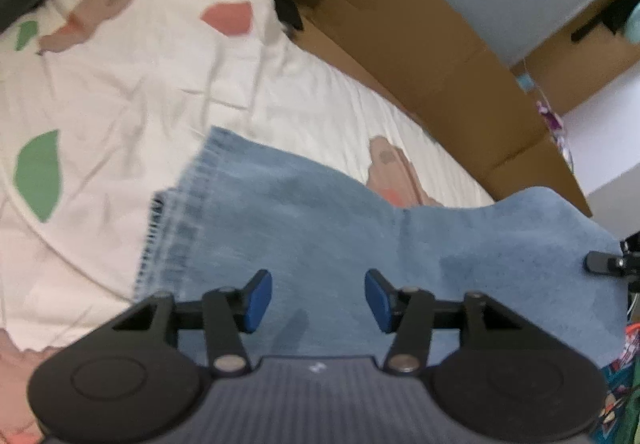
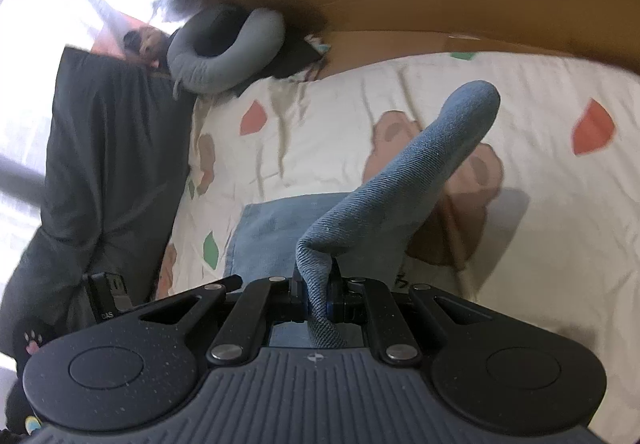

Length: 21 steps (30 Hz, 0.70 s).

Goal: Fold clothes

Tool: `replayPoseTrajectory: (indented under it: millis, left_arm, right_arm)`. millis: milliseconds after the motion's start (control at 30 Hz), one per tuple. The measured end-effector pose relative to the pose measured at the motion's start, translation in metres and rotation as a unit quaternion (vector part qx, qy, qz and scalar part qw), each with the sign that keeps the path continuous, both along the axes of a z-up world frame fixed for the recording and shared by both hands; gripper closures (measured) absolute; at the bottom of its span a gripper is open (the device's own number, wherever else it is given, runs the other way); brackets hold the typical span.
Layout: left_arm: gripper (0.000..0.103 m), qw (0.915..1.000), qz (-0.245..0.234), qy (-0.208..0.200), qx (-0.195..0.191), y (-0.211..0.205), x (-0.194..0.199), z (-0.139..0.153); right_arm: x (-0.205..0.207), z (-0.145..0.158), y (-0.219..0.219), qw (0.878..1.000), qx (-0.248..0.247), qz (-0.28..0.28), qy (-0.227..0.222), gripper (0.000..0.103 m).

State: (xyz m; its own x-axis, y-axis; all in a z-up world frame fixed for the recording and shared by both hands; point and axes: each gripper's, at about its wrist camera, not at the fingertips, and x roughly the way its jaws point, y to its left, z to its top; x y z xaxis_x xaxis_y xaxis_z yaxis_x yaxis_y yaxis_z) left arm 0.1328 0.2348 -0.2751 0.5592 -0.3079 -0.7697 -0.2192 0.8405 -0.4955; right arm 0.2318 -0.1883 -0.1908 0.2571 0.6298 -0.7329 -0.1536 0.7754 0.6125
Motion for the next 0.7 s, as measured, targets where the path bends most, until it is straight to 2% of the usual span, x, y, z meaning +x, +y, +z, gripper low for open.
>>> replayPoseTrajectory:
  millis: [367,700]
  left_arm:
    - [0.048,0.9975,0.063,-0.019,-0.024,0.036,-0.029,0.001]
    - [0.049,0.992,0.12,-0.026,-0.03,0.067,-0.056,0.005]
  right_arm:
    - [0.02,0.021,0.086,0.998,-0.037,0.053,0.014,0.097]
    - [0.032,0.005,0.176,0.993,-0.062,0.099,0.034,0.097]
